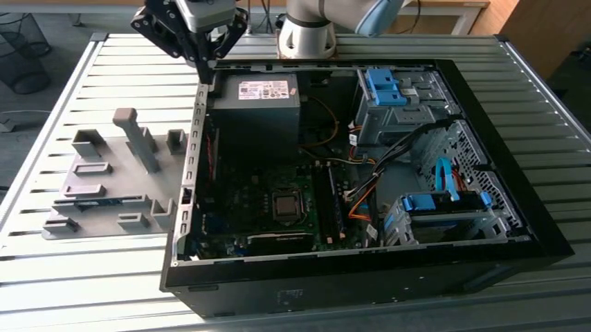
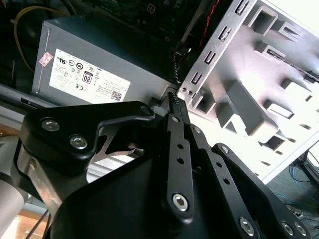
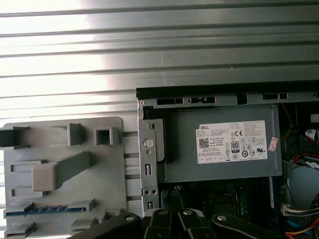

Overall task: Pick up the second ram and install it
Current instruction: 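Reach for the second ram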

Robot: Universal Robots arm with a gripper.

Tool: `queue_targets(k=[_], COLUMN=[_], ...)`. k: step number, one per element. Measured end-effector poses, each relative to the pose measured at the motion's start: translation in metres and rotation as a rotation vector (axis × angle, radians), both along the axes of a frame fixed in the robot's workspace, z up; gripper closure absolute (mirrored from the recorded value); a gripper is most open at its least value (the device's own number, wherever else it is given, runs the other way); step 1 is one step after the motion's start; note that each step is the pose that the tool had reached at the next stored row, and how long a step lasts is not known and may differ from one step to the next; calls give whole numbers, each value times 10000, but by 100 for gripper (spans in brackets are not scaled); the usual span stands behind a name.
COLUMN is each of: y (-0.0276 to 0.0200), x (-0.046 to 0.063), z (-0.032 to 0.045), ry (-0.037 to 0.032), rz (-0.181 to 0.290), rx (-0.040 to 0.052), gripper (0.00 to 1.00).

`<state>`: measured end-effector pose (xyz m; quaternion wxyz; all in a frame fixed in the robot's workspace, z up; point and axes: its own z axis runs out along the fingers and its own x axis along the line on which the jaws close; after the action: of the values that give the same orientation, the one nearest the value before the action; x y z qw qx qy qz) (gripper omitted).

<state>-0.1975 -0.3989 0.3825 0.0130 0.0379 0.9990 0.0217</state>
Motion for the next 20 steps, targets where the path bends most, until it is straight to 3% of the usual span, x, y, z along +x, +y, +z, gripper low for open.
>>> queue_targets(k=[20], y=[0], x=[-101], z=[-17], ry=[0], rz=[0], rx=[0], gripper=[90])
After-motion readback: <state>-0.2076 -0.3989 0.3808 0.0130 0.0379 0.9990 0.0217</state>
